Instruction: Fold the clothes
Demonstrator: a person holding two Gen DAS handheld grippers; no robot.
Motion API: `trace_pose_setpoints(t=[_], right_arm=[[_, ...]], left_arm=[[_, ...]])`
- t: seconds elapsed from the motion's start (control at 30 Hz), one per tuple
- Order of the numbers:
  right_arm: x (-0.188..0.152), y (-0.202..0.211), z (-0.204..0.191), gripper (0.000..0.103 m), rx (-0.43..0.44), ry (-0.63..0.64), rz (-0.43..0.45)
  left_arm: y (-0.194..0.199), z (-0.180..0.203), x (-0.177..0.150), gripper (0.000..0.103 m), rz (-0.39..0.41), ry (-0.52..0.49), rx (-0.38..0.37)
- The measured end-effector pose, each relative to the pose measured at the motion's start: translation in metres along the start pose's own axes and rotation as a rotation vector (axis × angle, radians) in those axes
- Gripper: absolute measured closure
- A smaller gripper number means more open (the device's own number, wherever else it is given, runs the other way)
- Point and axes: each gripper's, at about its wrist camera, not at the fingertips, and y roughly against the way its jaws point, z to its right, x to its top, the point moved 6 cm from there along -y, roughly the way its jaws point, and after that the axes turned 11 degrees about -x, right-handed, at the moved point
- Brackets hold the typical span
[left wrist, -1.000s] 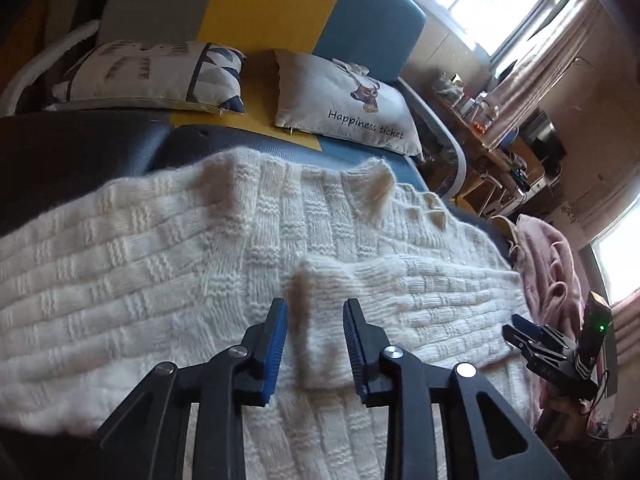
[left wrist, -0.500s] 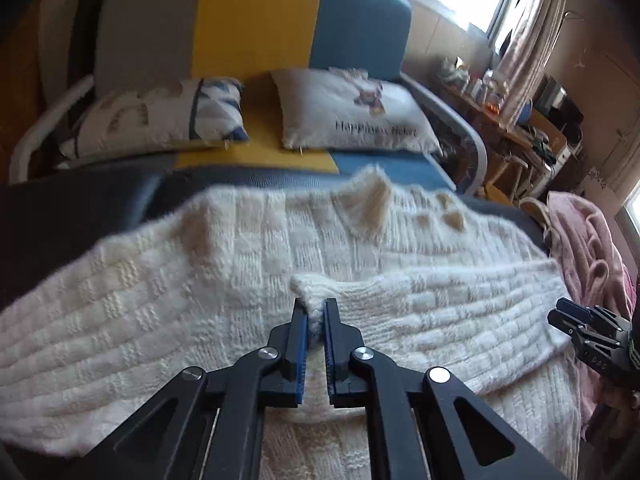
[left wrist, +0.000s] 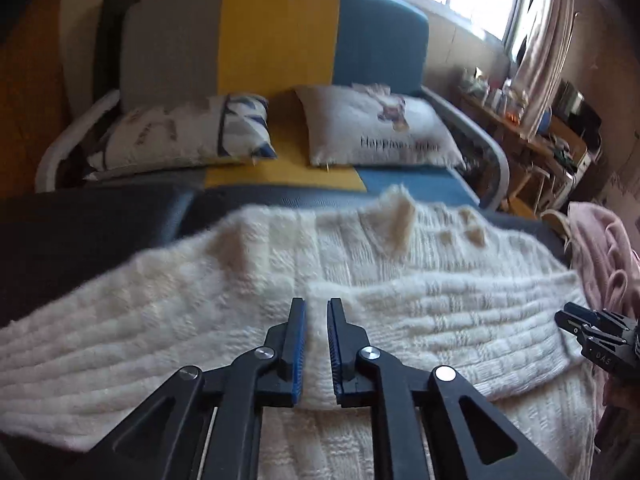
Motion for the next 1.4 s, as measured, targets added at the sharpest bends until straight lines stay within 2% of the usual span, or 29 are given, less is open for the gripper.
trace_pose_setpoints(t=[0.03,0.07,0.1,0.13,0.17,0.27,0.33,0.47,0.53,0.63,0.7,0.87,1.0,1.07,1.13,1.2,1.3,1.37,1.4], right_arm=[[0.004,0.005,0.001,0.067,0.012,-0.01,0.014],[0.009,0.01,0.001,0.067,0.024,-0.021,0.028],[0.012,0.013,0.001,0.067,0.025,-0.026,0.034],[0.016,0.014,0.001,0.067,0.025,-0.03,0.04],[0.016,0.008,0.0,0.067,0.021,-0.034,0.022],[0.008,-0.015,0.0,0.067,0.03,-0.015,-0.059],[0.011,-0.005,0.011,0.067,0.027,-0.029,-0.074],[0.018,0.039,0.057,0.067,0.032,-0.14,0.026],[0.008,0.055,0.077,0.067,-0.013,-0.143,0.05],[-0.03,0.06,0.094,0.067,-0.016,-0.167,0.014],[-0.058,0.056,0.098,0.067,0.023,-0.207,-0.02],[-0.095,0.046,0.092,0.066,-0.035,-0.229,0.006],[-0.094,0.041,0.083,0.066,-0.034,-0.215,0.041],[-0.087,0.037,0.082,0.066,-0.075,-0.202,0.058],[-0.081,0.031,0.08,0.066,-0.046,-0.211,0.055],[-0.072,0.025,0.081,0.066,-0.067,-0.22,0.063],[-0.065,0.023,0.093,0.066,-0.096,-0.308,0.088],[-0.07,0.021,0.111,0.061,-0.107,-0.424,0.081],[-0.074,0.016,0.114,0.06,-0.085,-0.466,0.05]], left_arm=[[0.009,0.0,0.004,0.093,0.031,0.014,-0.015],[0.016,0.003,0.01,0.09,0.054,0.027,-0.066],[0.015,0.009,0.013,0.09,0.05,0.018,-0.09],[0.008,0.016,0.012,0.089,0.031,-0.006,-0.083],[-0.003,0.021,0.01,0.089,-0.002,-0.026,-0.074],[-0.05,0.021,-0.012,0.088,-0.176,-0.041,-0.017],[-0.041,0.023,-0.01,0.088,-0.13,-0.041,-0.03],[-0.021,0.031,-0.009,0.088,-0.102,-0.022,-0.079],[-0.016,0.039,-0.014,0.088,-0.092,-0.037,-0.103],[-0.019,0.049,-0.025,0.088,-0.103,-0.041,-0.09],[-0.018,0.057,-0.029,0.088,-0.104,-0.024,-0.101],[-0.023,0.094,-0.037,0.088,-0.128,-0.093,-0.112],[-0.037,0.115,-0.046,0.088,-0.164,-0.128,-0.12],[-0.045,0.121,-0.05,0.088,-0.178,-0.161,-0.101],[-0.05,0.125,-0.053,0.088,-0.184,-0.188,-0.088],[-0.051,0.126,-0.053,0.088,-0.18,-0.206,-0.083],[-0.052,0.126,-0.055,0.087,-0.181,-0.221,-0.082],[-0.052,0.126,-0.057,0.087,-0.181,-0.225,-0.084],[-0.052,0.125,-0.057,0.087,-0.181,-0.227,-0.085]])
